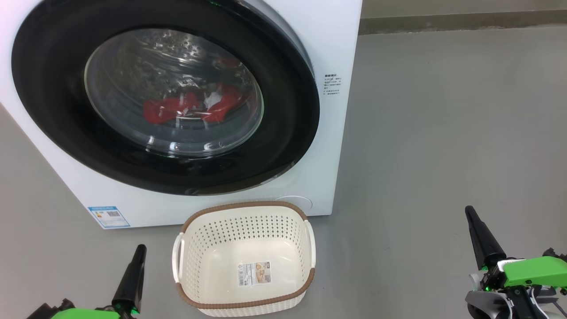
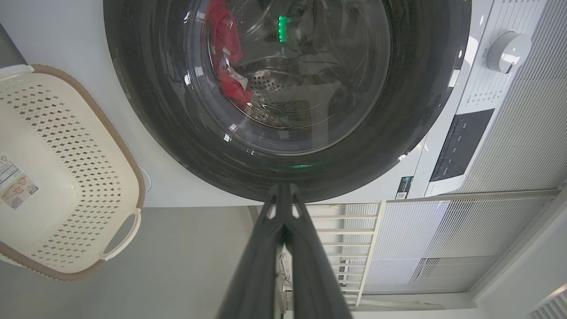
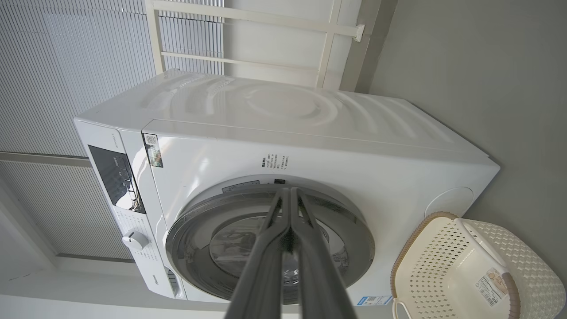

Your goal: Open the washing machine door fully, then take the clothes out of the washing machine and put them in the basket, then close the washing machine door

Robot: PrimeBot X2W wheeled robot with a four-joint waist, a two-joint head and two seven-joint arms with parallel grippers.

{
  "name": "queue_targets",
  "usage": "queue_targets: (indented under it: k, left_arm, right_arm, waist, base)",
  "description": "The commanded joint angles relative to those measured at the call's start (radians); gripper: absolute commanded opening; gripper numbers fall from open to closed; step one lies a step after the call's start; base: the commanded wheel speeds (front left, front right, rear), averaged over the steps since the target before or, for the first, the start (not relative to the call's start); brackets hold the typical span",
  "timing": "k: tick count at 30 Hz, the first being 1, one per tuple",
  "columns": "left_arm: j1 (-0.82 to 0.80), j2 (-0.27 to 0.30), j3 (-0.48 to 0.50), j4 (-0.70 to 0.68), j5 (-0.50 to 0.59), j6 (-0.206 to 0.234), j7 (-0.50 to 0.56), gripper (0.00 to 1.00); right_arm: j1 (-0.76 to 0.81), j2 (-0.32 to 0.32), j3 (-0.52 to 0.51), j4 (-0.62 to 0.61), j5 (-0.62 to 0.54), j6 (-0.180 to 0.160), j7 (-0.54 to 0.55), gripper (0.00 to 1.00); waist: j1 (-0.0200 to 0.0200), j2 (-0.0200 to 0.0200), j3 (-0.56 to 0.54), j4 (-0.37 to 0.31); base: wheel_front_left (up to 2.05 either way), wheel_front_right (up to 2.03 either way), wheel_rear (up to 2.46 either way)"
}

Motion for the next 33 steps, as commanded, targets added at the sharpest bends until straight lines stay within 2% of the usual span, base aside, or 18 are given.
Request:
queue_targets:
  k: [1,16,17,24,28,33]
  left_arm:
    - [-0.042,0.008,0.036,-0.027,-0.007,0.001,0.003,0.0]
    - [-0.042,0.008,0.036,-0.027,-0.007,0.001,0.003,0.0]
    - [0.0,0.0,0.0,0.0,0.0,0.0,0.0,1.0]
    - [0.028,-0.006,-0.011,0.036,0.004,0.0,-0.009,1.0]
    - [0.03,-0.005,-0.014,0.025,0.013,0.0,-0.021,1.0]
    - [0.036,-0.004,-0.019,0.012,0.048,0.0,-0.036,1.0]
  right_arm:
    - [-0.042,-0.012,0.016,-0.025,-0.001,0.007,0.005,0.0]
    - [-0.042,-0.012,0.016,-0.025,-0.001,0.007,0.005,0.0]
    - [0.0,0.0,0.0,0.0,0.0,0.0,0.0,1.0]
    - [0.03,0.016,0.018,0.041,-0.001,-0.001,-0.008,1.0]
    - [0.033,0.014,0.027,0.034,-0.008,-0.001,-0.02,1.0]
    - [0.038,0.005,0.043,0.027,-0.036,-0.001,-0.036,1.0]
  waist:
    - [0.0,-0.0001,0.0,0.0]
    - [0.0,-0.0001,0.0,0.0]
    - [0.0,-0.0001,0.0,0.0]
    - [0.0003,-0.0001,0.001,0.0]
    - [0.0023,-0.0001,-0.002,0.002]
    - [0.0001,-0.0001,0.0,0.004]
  base:
    - [0.0,0.0,0.0]
    - [0.0,0.0,0.0]
    - [0.0,0.0,0.0]
    - [0.0,0.0,0.0]
    - [0.0,0.0,0.0]
    - [0.0,0.0,0.0]
